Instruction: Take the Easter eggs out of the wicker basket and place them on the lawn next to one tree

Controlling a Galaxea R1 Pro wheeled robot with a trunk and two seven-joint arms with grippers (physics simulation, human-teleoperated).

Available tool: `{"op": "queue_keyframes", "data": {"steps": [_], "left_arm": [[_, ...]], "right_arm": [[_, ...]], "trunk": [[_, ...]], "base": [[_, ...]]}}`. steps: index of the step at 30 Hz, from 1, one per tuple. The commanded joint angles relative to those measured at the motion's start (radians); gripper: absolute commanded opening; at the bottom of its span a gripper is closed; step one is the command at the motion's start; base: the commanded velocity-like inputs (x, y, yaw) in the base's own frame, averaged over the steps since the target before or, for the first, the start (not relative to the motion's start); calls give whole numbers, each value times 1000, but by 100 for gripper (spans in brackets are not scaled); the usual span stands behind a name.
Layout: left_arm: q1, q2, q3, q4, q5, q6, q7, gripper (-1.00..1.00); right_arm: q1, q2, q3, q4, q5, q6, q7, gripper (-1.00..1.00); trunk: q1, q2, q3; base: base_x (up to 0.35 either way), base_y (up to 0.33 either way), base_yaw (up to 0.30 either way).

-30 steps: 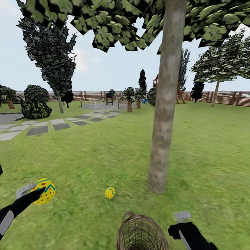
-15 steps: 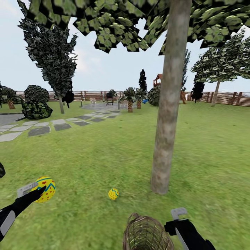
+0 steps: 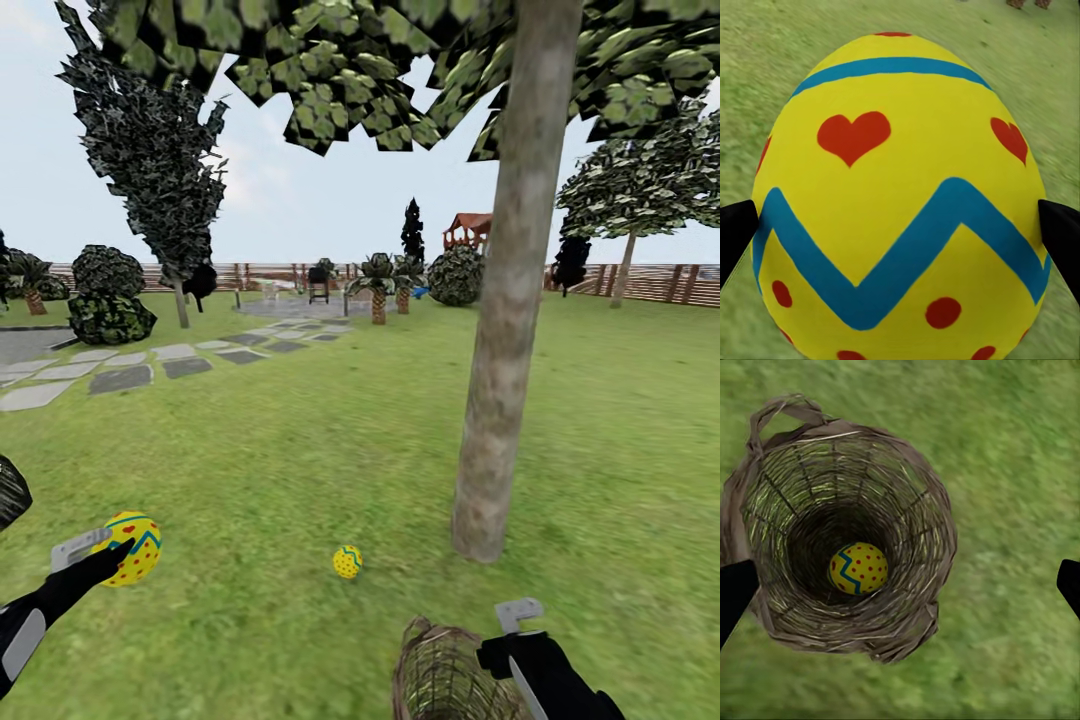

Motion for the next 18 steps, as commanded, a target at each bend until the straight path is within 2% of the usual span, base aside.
{"op": "queue_keyframes", "data": {"steps": [1, 5, 7, 10, 14, 18], "left_arm": [[-1, 0, 4, 0, 8, 5, -7, -100], [-1, -1, 5, -1, 8, 5, -9, -100], [-1, -5, 6, -8, 7, 2, -11, -100], [-1, -13, 6, -9, 6, -1, -12, -100], [-1, -39, 6, -8, -1, -1, -12, -100], [-1, -46, 6, -6, -3, 1, -11, -100]], "right_arm": [[-1, -1, 5, -1, 3, 7, -4, 100], [-1, -1, 4, -1, 3, 7, -4, 100], [-1, -1, 4, -1, 4, 7, -4, 100], [-1, -2, 3, -1, 3, 7, -4, 100], [-1, -5, 3, 0, 2, 7, -4, 100], [-1, -6, 1, 0, 2, 7, -4, 100]], "trunk": [[-4, 6, 2], [-19, 34, 14], [-19, 34, 14], [-19, 34, 14], [-19, 34, 14], [-11, 20, 8]], "base": [[0, 284, 0], [0, 284, 0], [0, 202, 0], [0, 39, 0], [0, 4, 0], [0, 0, 0]]}}
